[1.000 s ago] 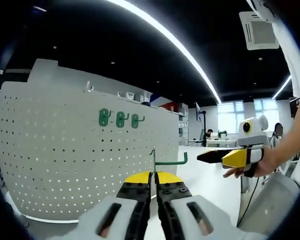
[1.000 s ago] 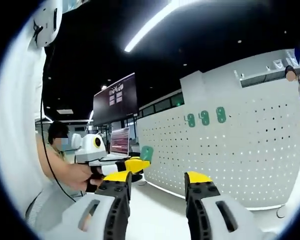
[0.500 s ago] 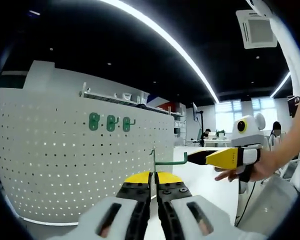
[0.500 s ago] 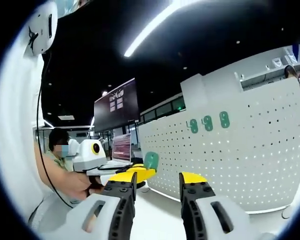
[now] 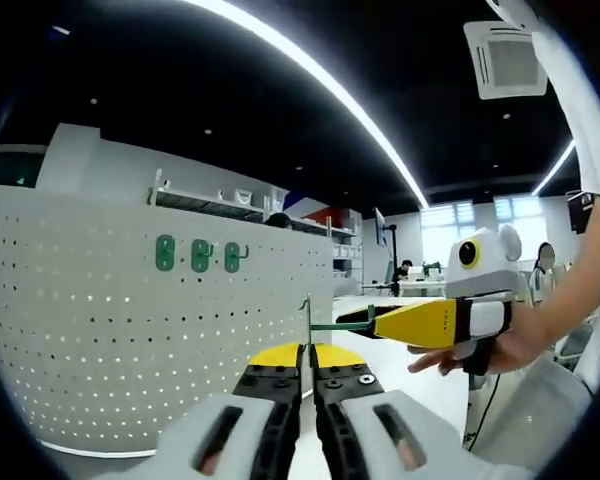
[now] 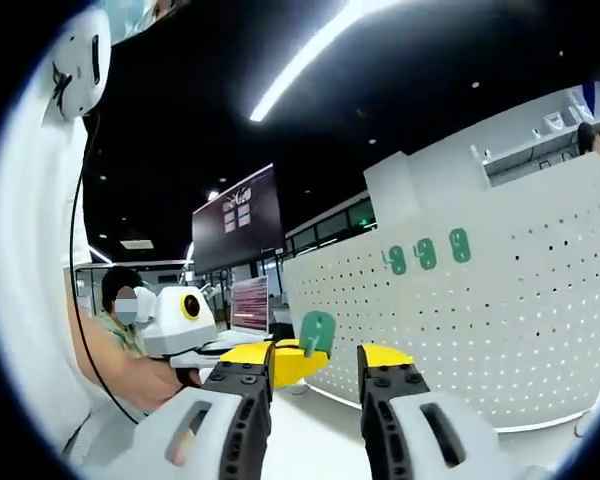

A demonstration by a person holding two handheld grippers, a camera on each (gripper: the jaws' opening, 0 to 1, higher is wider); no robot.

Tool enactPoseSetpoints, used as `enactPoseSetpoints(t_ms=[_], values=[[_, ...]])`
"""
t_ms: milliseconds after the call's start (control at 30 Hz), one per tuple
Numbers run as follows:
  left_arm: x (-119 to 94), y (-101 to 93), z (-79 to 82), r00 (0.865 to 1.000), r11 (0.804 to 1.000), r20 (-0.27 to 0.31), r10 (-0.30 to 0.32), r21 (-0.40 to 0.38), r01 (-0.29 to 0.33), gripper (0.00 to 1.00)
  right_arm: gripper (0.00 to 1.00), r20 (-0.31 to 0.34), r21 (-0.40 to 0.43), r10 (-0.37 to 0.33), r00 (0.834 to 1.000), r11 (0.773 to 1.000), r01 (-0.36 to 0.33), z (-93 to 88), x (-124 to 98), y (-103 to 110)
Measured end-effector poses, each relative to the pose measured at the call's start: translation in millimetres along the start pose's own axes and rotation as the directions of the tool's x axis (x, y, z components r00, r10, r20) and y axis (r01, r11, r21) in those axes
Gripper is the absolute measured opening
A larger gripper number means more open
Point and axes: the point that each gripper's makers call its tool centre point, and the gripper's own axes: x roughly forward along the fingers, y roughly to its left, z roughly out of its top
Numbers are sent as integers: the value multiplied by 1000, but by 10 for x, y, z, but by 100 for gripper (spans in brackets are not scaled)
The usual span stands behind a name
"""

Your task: Insert the hook assembly into the mounting plate slot until the hook locks in place.

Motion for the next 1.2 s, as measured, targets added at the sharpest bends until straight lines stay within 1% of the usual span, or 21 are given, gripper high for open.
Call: enactPoseSetpoints(t_ms=[167, 600, 900, 1033, 1133, 1200], values=[[6, -19, 31, 1000, 1000, 7, -4, -2, 4, 2, 23, 6, 3, 5, 1000, 1000, -5, 16, 35, 17], [20, -107, 58, 1000, 1000, 8, -18, 9, 17, 2, 14, 4, -11, 14, 1000, 1000, -14, 29, 116, 45], [10, -90, 56, 1000, 1000, 8, -5, 9, 5, 2, 8, 5, -24, 12, 1000, 1000, -12, 41, 141, 30], [7, -83, 51, 1000, 1000, 4, 1, 19, -1, 2, 6, 2, -36, 4, 1000, 999, -4, 35, 153, 23], [6, -70, 47, 1000, 1000, -1, 14, 26, -14, 2, 4, 1, -49, -18, 1000, 999, 18, 26, 163, 12], [5, -72, 49, 1000, 1000, 1, 21, 21, -21, 2, 4, 10, -34, -30, 999, 999, 31, 32, 163, 6]])
